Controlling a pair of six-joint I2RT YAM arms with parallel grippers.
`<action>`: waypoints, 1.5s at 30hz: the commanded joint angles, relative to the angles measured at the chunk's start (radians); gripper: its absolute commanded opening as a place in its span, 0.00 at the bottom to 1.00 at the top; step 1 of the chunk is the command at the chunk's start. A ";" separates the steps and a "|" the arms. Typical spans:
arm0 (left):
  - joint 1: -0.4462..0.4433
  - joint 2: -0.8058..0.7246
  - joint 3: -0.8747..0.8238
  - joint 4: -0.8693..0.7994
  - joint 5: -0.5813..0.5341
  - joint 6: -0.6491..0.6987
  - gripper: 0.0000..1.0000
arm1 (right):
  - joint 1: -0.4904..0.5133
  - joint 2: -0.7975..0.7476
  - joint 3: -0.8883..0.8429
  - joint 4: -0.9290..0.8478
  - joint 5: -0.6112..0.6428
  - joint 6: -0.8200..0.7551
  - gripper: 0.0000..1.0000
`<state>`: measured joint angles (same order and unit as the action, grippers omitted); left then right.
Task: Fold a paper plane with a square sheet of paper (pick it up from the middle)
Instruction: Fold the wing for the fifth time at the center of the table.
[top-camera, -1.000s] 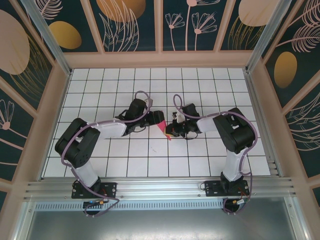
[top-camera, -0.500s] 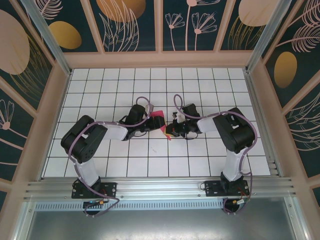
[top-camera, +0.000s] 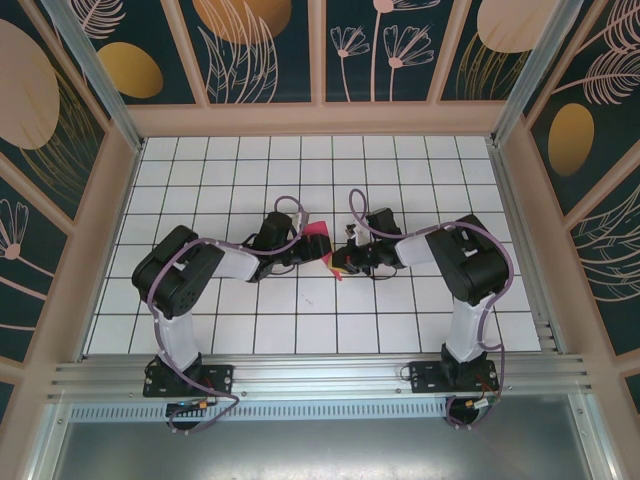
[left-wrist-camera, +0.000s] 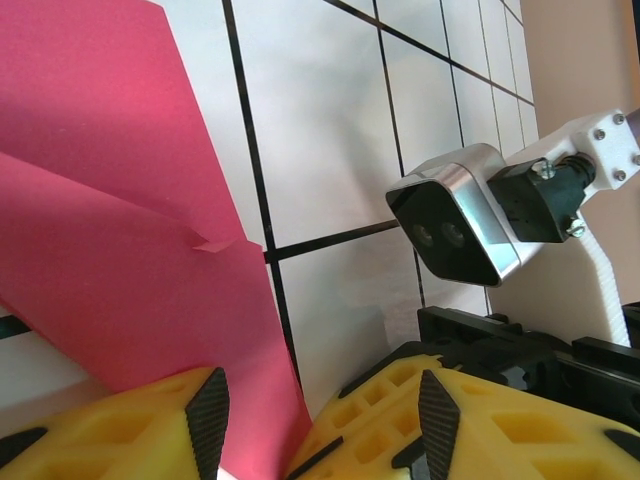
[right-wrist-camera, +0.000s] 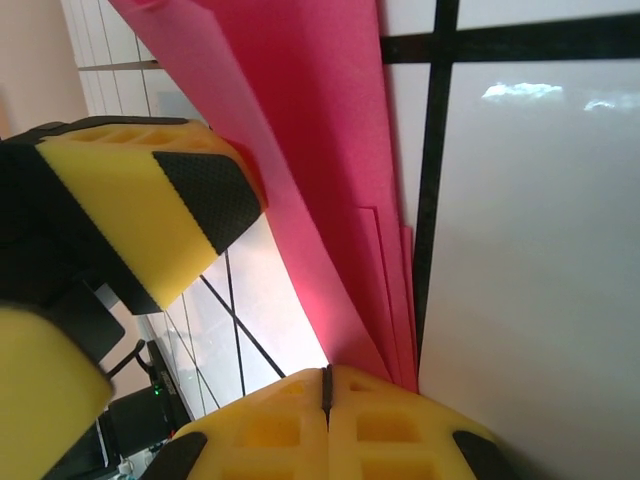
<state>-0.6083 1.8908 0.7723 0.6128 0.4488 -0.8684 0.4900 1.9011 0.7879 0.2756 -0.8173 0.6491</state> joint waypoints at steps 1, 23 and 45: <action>0.007 0.033 0.012 0.043 -0.001 0.022 0.56 | 0.012 0.096 -0.053 -0.050 0.116 -0.006 0.00; 0.018 0.010 0.064 -0.047 0.009 0.051 0.56 | 0.012 0.076 -0.033 -0.169 0.083 -0.150 0.00; 0.019 0.062 0.107 -0.047 0.009 0.111 0.56 | -0.050 0.081 0.004 -0.292 0.013 -0.303 0.00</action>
<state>-0.5995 1.9278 0.8497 0.5671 0.4637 -0.7895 0.4667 1.9217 0.8379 0.1493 -0.8959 0.3737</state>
